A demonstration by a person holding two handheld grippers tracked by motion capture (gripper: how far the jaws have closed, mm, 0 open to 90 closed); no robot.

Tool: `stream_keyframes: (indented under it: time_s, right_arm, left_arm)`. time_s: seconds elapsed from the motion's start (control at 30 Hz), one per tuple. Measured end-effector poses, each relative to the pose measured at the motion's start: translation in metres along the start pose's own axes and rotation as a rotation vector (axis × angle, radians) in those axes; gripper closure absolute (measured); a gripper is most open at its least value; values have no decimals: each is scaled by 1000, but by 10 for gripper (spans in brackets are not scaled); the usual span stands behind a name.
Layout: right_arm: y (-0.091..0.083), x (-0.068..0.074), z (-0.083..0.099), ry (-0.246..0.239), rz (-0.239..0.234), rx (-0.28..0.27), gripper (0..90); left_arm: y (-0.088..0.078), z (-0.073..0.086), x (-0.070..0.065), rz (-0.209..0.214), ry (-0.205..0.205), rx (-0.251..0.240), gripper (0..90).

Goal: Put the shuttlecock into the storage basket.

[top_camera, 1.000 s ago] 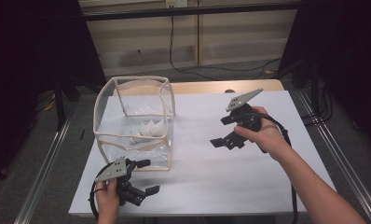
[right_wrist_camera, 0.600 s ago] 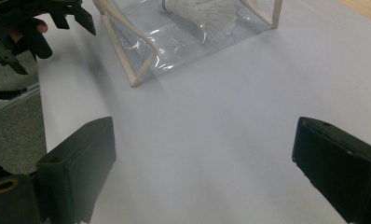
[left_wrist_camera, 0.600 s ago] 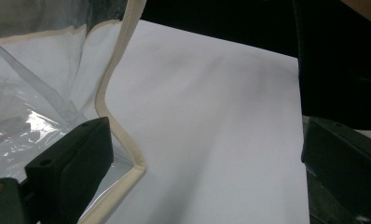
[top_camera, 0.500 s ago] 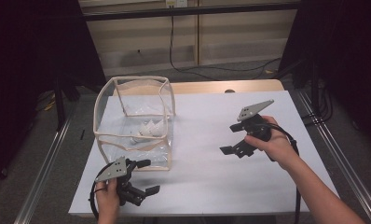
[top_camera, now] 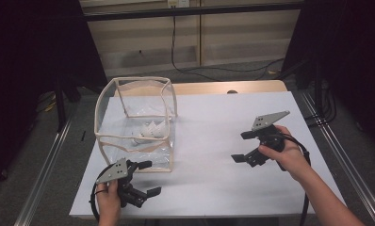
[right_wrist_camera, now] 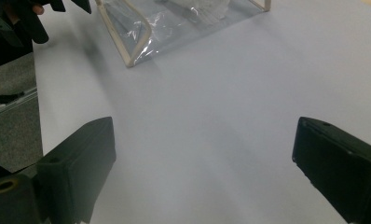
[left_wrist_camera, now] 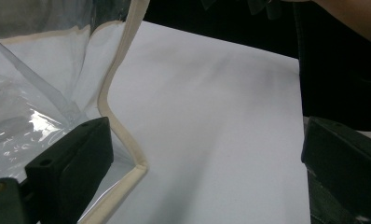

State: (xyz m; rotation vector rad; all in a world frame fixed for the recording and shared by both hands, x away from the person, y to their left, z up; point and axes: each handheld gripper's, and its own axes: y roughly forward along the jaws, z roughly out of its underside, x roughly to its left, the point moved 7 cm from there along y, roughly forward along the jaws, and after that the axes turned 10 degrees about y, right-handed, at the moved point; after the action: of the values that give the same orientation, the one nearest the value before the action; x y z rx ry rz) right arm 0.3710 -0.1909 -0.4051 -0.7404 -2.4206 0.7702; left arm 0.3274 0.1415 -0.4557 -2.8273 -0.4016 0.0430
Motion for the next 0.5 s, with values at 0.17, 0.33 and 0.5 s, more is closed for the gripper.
stream_keyframes:
  time_s: [0.17, 0.33, 0.5]
  right_arm:
    - [-1, -5, 14, 13, -2, -7, 56]
    - [-2, -9, 25, 23, 5, -9, 56]
    - [-4, -12, 33, 21, 14, -15, 54]
  left_arm:
    - [-1, 0, 0, -2, 0, -1, 23]
    - [-1, 0, 0, -4, -4, -3, 23]
    - [-2, 0, 1, -6, 2, -1, 24]
